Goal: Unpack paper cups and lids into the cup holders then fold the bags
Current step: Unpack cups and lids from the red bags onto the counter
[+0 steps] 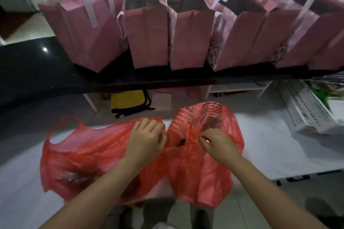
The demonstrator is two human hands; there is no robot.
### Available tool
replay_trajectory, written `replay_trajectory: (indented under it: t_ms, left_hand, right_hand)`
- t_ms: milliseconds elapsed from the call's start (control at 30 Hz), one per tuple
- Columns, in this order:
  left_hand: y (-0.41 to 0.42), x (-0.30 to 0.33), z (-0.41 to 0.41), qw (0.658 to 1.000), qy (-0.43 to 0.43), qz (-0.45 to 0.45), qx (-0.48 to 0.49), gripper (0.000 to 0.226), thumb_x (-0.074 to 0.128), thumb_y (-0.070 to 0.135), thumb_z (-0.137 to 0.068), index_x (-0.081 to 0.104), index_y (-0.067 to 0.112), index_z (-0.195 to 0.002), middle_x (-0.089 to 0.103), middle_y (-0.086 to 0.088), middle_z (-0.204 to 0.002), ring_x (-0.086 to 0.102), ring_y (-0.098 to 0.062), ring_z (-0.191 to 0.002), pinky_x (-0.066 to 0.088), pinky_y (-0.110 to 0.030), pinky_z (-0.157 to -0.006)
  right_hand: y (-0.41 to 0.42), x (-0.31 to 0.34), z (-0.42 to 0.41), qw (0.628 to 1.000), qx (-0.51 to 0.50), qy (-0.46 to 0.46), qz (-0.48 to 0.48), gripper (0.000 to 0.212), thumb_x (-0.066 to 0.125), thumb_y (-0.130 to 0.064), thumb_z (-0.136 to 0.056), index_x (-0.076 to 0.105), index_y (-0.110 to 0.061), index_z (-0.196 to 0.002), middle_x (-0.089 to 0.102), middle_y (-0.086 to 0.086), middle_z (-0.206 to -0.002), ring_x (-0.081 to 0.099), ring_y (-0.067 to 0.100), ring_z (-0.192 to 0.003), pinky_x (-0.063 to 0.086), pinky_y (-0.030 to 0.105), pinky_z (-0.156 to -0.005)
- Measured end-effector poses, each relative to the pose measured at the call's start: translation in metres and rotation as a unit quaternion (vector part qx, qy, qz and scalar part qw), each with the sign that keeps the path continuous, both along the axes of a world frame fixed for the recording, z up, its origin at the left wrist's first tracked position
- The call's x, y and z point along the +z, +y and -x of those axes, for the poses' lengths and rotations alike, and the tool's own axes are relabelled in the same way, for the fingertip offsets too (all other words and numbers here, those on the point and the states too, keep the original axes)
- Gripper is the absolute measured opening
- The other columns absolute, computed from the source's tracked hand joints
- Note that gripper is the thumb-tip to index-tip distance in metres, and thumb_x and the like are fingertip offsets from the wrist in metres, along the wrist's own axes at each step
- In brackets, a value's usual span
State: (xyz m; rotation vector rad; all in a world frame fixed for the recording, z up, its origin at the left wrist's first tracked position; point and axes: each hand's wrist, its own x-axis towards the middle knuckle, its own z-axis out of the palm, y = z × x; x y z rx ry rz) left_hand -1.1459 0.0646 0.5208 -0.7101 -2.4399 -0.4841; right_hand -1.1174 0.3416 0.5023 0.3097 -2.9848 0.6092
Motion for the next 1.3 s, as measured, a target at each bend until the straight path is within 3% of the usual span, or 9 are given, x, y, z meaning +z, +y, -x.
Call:
replay_trajectory:
  t_ms: [100,233,367,633,733,867,1000,1167,1300]
  left_hand:
    - [0.013,0.002,-0.003,0.999,0.02,0.001,0.049,0.014,0.051,0.012,-0.088,0.065,0.009,-0.088,0.055,-0.005,-0.087,0.049,-0.029,-0.08,0.041,-0.041,-0.067]
    - [0.039,-0.01,-0.022,0.997,0.033,0.043,0.058,0.014,0.054,0.011,-0.088,0.068,0.009,-0.09,0.06,-0.006,-0.096,0.053,-0.031,-0.085,0.041,-0.042,-0.075]
    - [0.063,-0.027,-0.048,0.991,-0.08,0.038,0.097,0.019,0.059,0.014,-0.081,0.071,0.01,-0.096,0.063,-0.005,-0.099,0.056,-0.029,-0.09,0.045,-0.042,-0.074]
    - [0.095,-0.034,-0.044,0.958,-0.251,0.019,0.139,0.023,0.058,0.022,-0.083,0.072,0.018,-0.101,0.065,0.001,-0.098,0.059,-0.025,-0.093,0.049,-0.041,-0.076]
    - [0.098,-0.036,-0.034,0.96,-0.257,-0.011,0.113,0.021,0.063,0.015,-0.088,0.074,0.017,-0.105,0.068,0.0,-0.1,0.061,-0.025,-0.094,0.051,-0.041,-0.083]
    - [0.107,-0.037,-0.019,0.959,-0.268,-0.077,0.041,0.021,0.059,0.011,-0.096,0.072,0.011,-0.113,0.069,-0.004,-0.108,0.062,-0.023,-0.101,0.047,-0.036,-0.095]
    - [0.114,-0.04,-0.009,0.954,-0.271,-0.131,0.007,0.017,0.062,0.011,-0.094,0.074,0.009,-0.107,0.071,-0.003,-0.105,0.065,-0.018,-0.099,0.05,-0.033,-0.093]
    - [0.11,-0.048,-0.004,0.953,-0.273,-0.123,-0.041,0.018,0.066,0.027,-0.094,0.077,0.017,-0.105,0.069,0.005,-0.11,0.061,-0.01,-0.103,0.046,-0.021,-0.096]
    - [0.112,-0.055,-0.002,0.956,-0.262,-0.118,-0.052,0.012,0.07,0.027,-0.091,0.075,0.022,-0.101,0.062,0.008,-0.1,0.054,-0.013,-0.098,0.042,-0.022,-0.091]
  right_hand:
    - [0.001,-0.007,0.016,0.996,0.059,-0.007,-0.067,0.019,0.064,-0.037,-0.091,0.074,-0.021,-0.094,0.068,-0.001,-0.093,0.059,0.027,-0.092,0.048,0.042,-0.083]
    - [-0.012,-0.022,0.031,0.979,0.104,-0.039,-0.171,0.037,0.057,-0.048,-0.093,0.068,-0.018,-0.112,0.063,0.003,-0.116,0.052,0.03,-0.114,0.038,0.041,-0.093]
    - [-0.012,-0.035,0.039,0.969,0.106,-0.067,-0.213,0.028,0.049,-0.03,-0.099,0.065,-0.018,-0.118,0.061,0.004,-0.124,0.05,0.03,-0.119,0.036,0.042,-0.098]
    - [-0.011,-0.038,0.052,0.956,0.129,-0.074,-0.255,0.03,0.045,-0.018,-0.096,0.071,-0.018,-0.112,0.065,0.006,-0.12,0.048,0.032,-0.118,0.03,0.049,-0.102]
    - [-0.005,-0.029,0.052,0.965,0.154,-0.06,-0.203,0.02,0.055,-0.024,-0.093,0.071,-0.019,-0.102,0.067,0.003,-0.11,0.053,0.03,-0.112,0.035,0.045,-0.095]
    - [0.01,-0.02,0.041,0.984,0.164,-0.014,-0.07,0.012,0.079,-0.027,-0.073,0.068,-0.021,-0.074,0.065,-0.004,-0.078,0.063,0.024,-0.082,0.043,0.039,-0.069]
    - [0.019,-0.022,0.036,0.988,0.146,-0.017,0.044,0.003,0.071,-0.024,-0.085,0.071,-0.022,-0.087,0.064,-0.007,-0.087,0.06,0.02,-0.089,0.033,0.035,-0.075]
    - [0.03,-0.027,0.028,0.988,0.137,-0.018,0.065,0.007,0.064,-0.024,-0.095,0.069,-0.02,-0.097,0.065,-0.006,-0.096,0.06,0.02,-0.095,0.035,0.036,-0.081]
    - [0.033,-0.028,0.021,0.99,0.115,-0.016,0.079,0.003,0.066,-0.018,-0.094,0.069,-0.017,-0.095,0.065,-0.004,-0.094,0.061,0.022,-0.091,0.039,0.039,-0.081]
